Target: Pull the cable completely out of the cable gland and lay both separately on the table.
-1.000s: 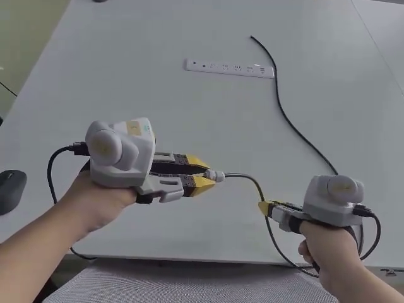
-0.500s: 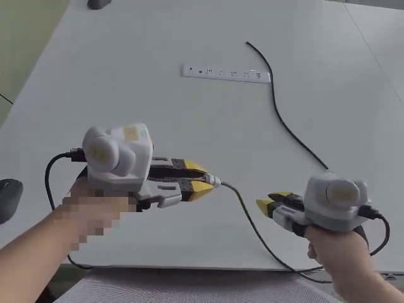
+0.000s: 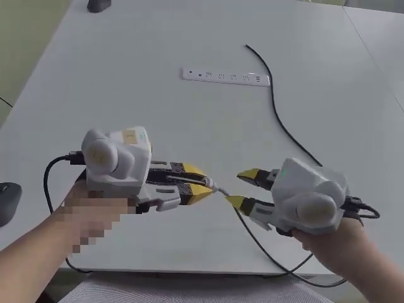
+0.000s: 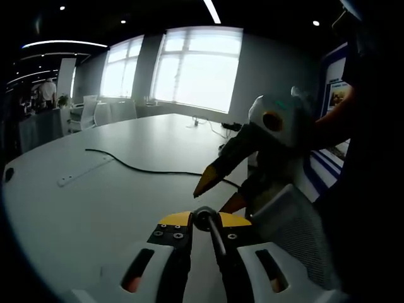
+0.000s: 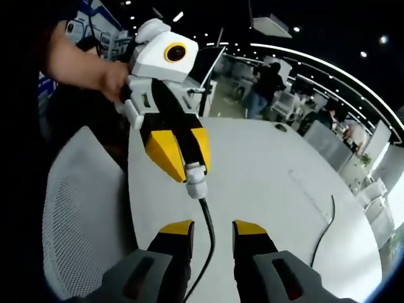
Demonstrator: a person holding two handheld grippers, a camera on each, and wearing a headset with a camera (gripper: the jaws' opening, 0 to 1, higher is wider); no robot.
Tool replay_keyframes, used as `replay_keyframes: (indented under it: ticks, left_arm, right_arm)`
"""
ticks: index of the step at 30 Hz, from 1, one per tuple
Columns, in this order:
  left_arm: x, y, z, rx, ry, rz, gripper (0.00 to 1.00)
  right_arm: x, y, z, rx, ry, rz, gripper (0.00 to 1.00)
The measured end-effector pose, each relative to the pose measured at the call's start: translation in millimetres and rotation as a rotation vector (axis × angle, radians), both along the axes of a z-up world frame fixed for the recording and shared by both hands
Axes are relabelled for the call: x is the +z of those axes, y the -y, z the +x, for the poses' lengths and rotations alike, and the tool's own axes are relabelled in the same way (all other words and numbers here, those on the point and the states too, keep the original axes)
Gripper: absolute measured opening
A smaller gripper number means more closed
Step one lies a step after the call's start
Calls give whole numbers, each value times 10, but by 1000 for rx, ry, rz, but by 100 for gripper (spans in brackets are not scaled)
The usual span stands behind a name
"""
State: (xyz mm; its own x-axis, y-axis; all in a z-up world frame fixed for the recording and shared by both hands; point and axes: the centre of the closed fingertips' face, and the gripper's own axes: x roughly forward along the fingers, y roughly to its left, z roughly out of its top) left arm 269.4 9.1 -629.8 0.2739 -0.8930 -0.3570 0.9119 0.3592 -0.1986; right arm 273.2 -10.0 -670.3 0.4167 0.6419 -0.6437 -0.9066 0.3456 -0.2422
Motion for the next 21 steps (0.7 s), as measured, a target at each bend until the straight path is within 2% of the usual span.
replay_keyframes:
  ticks: [6, 11, 21]
  left_arm:
    - [17, 7, -7, 5, -4, -10, 15]
    - [25, 13, -11, 5, -5, -17, 15]
    - [53, 38, -1, 7, -2, -32, 15]
  right_arm:
    - [-34, -167, 14, 4, -2, 30, 11]
    - [-26, -173, 48, -16, 2, 49, 1]
    - [12, -135, 48, -41, 0, 69, 0]
